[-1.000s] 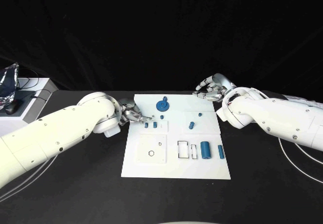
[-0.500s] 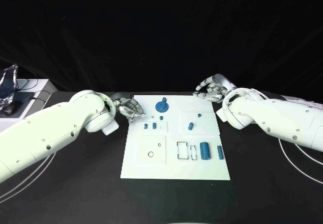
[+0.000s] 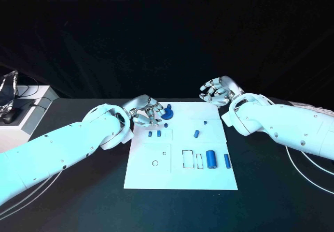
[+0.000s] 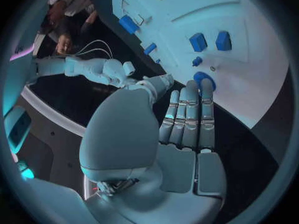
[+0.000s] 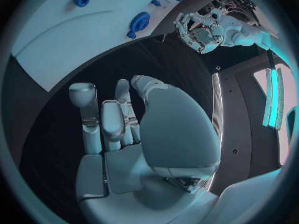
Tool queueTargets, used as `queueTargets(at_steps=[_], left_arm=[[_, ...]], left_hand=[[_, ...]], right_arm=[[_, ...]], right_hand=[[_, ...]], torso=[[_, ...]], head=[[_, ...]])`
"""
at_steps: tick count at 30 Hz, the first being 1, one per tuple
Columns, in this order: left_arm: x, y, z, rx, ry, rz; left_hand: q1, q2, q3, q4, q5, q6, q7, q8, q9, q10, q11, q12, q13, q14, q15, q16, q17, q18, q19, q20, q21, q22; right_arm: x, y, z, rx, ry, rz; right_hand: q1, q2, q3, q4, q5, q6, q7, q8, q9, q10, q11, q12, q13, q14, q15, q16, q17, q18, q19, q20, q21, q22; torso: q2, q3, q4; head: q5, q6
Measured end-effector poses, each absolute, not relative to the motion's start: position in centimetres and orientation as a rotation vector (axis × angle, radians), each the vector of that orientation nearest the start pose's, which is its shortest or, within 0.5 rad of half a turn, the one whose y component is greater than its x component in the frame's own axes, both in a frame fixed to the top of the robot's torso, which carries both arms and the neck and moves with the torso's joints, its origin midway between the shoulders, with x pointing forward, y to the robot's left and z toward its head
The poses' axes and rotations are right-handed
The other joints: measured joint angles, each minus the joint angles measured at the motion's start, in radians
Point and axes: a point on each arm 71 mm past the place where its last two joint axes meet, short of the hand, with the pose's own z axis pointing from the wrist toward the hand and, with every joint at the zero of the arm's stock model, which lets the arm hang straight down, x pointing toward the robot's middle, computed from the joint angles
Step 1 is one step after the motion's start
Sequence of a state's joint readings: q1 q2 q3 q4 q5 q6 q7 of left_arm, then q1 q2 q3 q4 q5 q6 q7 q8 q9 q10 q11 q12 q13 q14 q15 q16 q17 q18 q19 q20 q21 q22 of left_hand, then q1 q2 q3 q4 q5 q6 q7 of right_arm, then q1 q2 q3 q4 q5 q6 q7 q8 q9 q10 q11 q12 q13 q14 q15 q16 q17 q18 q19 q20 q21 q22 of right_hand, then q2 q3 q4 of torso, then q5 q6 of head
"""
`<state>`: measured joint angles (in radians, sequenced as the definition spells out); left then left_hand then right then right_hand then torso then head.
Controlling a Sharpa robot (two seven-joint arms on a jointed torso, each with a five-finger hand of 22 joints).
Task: Assemble the parts on the task board
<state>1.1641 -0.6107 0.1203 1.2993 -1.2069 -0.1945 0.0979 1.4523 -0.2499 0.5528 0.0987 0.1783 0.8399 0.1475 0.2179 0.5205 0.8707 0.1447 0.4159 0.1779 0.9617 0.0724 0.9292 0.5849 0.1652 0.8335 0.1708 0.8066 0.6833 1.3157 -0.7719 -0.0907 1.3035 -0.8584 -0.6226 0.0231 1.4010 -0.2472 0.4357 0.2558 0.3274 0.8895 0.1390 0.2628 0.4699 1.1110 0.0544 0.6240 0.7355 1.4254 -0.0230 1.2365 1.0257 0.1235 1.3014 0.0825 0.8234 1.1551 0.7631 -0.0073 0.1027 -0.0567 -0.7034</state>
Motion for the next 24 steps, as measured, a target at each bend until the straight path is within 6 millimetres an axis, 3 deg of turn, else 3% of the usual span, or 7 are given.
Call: queueTargets(at_steps=[6,11,15,17,19,21,24], left_arm=[[52.9,12.2,-16.4,0.158,1.592,-0.971],[53.2,11.1,-16.7,0.246,1.578,-0.920],[53.4,10.5,-17.1,0.293,1.582,-0.875],[53.5,10.2,-17.2,0.312,1.587,-0.854],[53.6,10.0,-17.3,0.324,1.594,-0.836],[53.7,9.9,-17.5,0.336,1.602,-0.815],[53.8,9.8,-17.6,0.345,1.613,-0.787]], left_hand=[[-0.015,0.001,-0.004,-0.004,0.000,0.021,-0.001,-0.008,-0.040,0.026,-0.008,-0.018,-0.038,0.036,-0.006,0.106,0.024,0.008,0.037,-0.007,0.041,0.027],[-0.030,-0.015,-0.003,-0.003,0.000,0.052,-0.004,-0.012,-0.075,0.052,-0.016,-0.035,-0.070,0.145,-0.013,0.303,0.108,0.008,0.102,-0.016,0.131,0.083],[-0.038,-0.020,0.009,0.001,0.000,0.073,-0.010,-0.015,-0.091,0.078,-0.023,-0.047,-0.086,0.259,-0.020,0.411,0.238,0.004,0.223,-0.021,0.268,0.229],[-0.044,-0.021,0.019,-0.001,0.000,0.080,-0.010,-0.015,-0.096,0.097,-0.026,-0.056,-0.094,0.324,-0.024,0.456,0.319,-0.021,0.296,-0.026,0.343,0.313],[-0.050,-0.027,0.019,-0.001,0.000,0.086,-0.016,-0.015,-0.100,0.106,-0.031,-0.068,-0.100,0.374,-0.029,0.485,0.384,-0.027,0.351,-0.030,0.396,0.374],[-0.052,-0.025,0.019,-0.001,0.000,0.088,-0.015,-0.015,-0.103,0.113,-0.034,-0.074,-0.103,0.412,-0.033,0.505,0.434,-0.042,0.396,-0.035,0.438,0.422],[-0.062,-0.028,0.019,-0.001,0.000,0.093,-0.017,-0.015,-0.104,0.124,-0.038,-0.086,-0.106,0.444,-0.041,0.514,0.470,-0.043,0.445,-0.040,0.478,0.471]], right_arm=[[54.4,-24.8,-14.1,0.460,1.361,0.775],[54.4,-24.6,-14.0,0.453,1.349,0.790],[54.4,-24.4,-13.9,0.448,1.343,0.796],[54.4,-24.4,-13.9,0.446,1.341,0.798],[54.4,-24.4,-13.9,0.444,1.340,0.799],[54.4,-24.3,-13.9,0.443,1.339,0.800],[54.4,-24.3,-13.9,0.443,1.338,0.801]], right_hand=[[-0.006,-0.006,0.016,-0.011,0.000,0.000,0.000,-0.002,0.004,0.001,-0.002,-0.032,-0.037,0.000,0.000,-0.015,-0.008,0.000,0.000,0.000,-0.021,-0.014],[-0.008,-0.008,0.025,-0.015,0.000,0.000,0.000,-0.004,0.007,0.001,-0.002,-0.054,-0.060,0.000,0.000,-0.019,-0.007,0.000,0.004,-0.004,-0.021,-0.016],[-0.010,-0.010,0.025,-0.014,0.000,0.002,0.001,-0.004,0.007,0.001,-0.002,-0.056,-0.067,0.000,0.000,-0.020,-0.007,0.000,0.004,-0.004,-0.021,-0.016],[-0.010,-0.010,0.025,-0.014,0.000,0.003,0.002,-0.004,0.008,0.001,-0.002,-0.060,-0.069,0.000,0.000,-0.022,-0.007,0.000,0.008,0.000,-0.021,-0.016],[-0.010,-0.010,0.028,-0.017,0.000,0.004,0.003,-0.008,0.008,0.001,-0.002,-0.064,-0.073,0.000,0.000,-0.022,-0.008,0.000,0.008,0.000,-0.026,-0.018],[-0.010,-0.010,0.028,-0.017,0.000,0.004,0.003,-0.008,0.008,0.004,0.001,-0.065,-0.074,0.000,0.000,-0.022,-0.009,0.000,0.008,0.000,-0.026,-0.018],[-0.014,-0.014,0.028,-0.017,0.000,0.004,0.003,-0.008,0.009,0.004,0.001,-0.065,-0.078,0.000,0.000,-0.022,-0.009,0.000,0.008,0.000,-0.026,-0.018]], torso=[[0.001,0.0002,-0.0009],[0.002,0.0019,-0.0012],[0.003,0.0019,-0.0023],[0.003,0.0024,-0.0028],[0.004,0.0026,-0.0033],[0.004,0.0031,-0.0035],[0.004,0.0030,-0.0035]], head=[[0.000,0.003],[-0.001,0.003],[-0.002,0.002],[-0.002,0.002],[-0.002,0.001],[-0.002,0.001],[-0.002,-0.002]])
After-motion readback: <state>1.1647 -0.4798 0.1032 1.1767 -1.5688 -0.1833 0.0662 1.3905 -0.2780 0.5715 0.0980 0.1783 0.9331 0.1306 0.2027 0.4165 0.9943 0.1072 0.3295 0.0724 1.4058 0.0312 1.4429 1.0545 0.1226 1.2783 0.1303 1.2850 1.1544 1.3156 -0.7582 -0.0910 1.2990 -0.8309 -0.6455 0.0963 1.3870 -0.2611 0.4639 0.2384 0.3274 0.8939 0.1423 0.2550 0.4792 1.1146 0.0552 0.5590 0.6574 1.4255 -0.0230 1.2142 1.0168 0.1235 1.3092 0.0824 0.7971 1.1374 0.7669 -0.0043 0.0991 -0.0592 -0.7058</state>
